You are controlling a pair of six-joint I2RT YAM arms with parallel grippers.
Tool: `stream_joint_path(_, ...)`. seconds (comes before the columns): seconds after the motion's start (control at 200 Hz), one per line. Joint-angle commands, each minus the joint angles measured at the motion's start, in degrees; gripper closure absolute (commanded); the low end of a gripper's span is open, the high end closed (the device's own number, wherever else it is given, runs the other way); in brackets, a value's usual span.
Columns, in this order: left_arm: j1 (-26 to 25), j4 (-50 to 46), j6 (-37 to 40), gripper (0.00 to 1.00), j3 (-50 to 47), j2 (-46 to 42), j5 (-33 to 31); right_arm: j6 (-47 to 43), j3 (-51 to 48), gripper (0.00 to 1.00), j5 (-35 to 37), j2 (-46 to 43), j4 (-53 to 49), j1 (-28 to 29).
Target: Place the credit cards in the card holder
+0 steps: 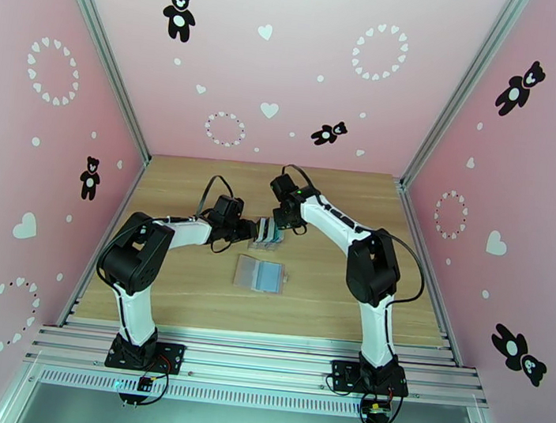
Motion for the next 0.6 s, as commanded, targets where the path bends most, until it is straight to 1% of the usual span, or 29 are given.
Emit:
stream_joint_path(0.0,1.0,-3.7,0.6,0.59,0.1,0.8,-3.1,0.7,1.5,0.63,1.6,-1.2,-2.1,2.3)
stream_joint_path(0.105,0.9,-3.7,0.6,0.59,0.1,0.7,-2.9,1.4,1.0,0.6,3.0,-2.8,-2.2,2.8)
stream_joint_path(0.285,0.9,-3.6,0.6,0.59,0.1,0.6,-2.9,2.2,-0.2,0.58,3.2,-3.5,-1.8,4.1)
stream_joint_path(0.405,0.9,-3.6,0.5,0.59,0.0,0.5,-2.8,2.7,-1.0,0.57,5.7,-3.7,-1.8,4.8)
stream_joint_path(0.596,0.9,-3.5,0.5,0.59,0.0,0.7,-2.6,2.9,-1.6,0.56,3.1,-2.9,-1.1,4.8)
